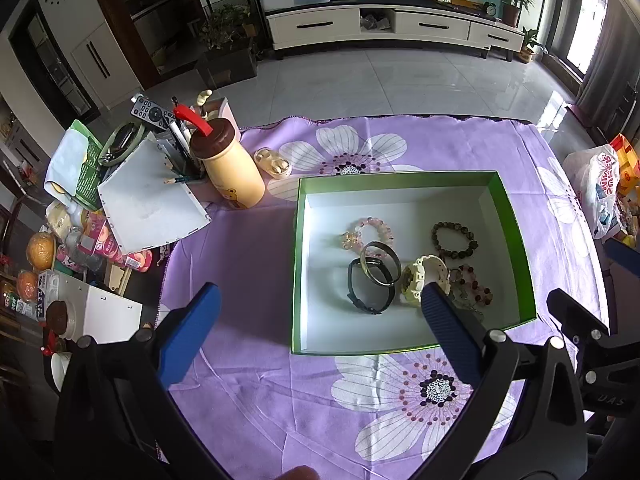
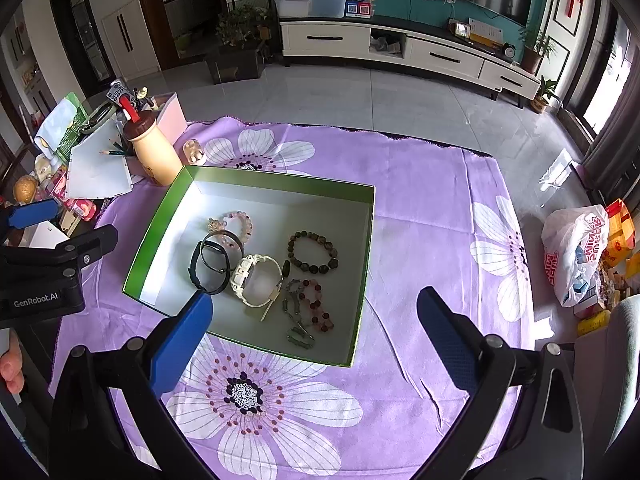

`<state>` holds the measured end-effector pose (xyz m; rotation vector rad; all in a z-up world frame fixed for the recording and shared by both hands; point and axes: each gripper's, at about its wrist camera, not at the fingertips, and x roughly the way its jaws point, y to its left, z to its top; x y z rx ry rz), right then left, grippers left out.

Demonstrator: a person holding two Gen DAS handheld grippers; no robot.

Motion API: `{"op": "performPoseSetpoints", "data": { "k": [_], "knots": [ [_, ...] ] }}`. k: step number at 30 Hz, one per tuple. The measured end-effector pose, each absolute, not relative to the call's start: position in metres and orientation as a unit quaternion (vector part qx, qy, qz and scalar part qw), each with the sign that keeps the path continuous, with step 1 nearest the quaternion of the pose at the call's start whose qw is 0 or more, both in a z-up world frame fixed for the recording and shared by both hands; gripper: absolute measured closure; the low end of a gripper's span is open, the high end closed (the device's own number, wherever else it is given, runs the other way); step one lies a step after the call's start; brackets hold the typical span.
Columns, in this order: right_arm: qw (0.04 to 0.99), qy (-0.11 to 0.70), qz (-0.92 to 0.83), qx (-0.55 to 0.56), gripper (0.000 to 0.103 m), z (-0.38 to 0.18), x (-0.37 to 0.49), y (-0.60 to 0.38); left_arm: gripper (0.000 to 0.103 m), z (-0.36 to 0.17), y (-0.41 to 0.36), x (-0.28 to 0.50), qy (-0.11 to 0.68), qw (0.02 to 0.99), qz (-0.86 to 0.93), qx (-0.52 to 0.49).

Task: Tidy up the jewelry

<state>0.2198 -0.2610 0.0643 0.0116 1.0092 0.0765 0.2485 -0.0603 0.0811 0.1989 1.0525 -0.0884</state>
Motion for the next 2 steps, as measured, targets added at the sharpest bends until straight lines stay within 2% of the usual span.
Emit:
{"op": "performPoseSetpoints", "data": {
  "k": [2],
  "knots": [
    [0.875,0.483,0.037,0.006,0.001,0.0643,0.2199,-0.261,0.002,0.0811,-0.06,0.2478,0.501,0.859,-0.04,0.095]
  ]
}}
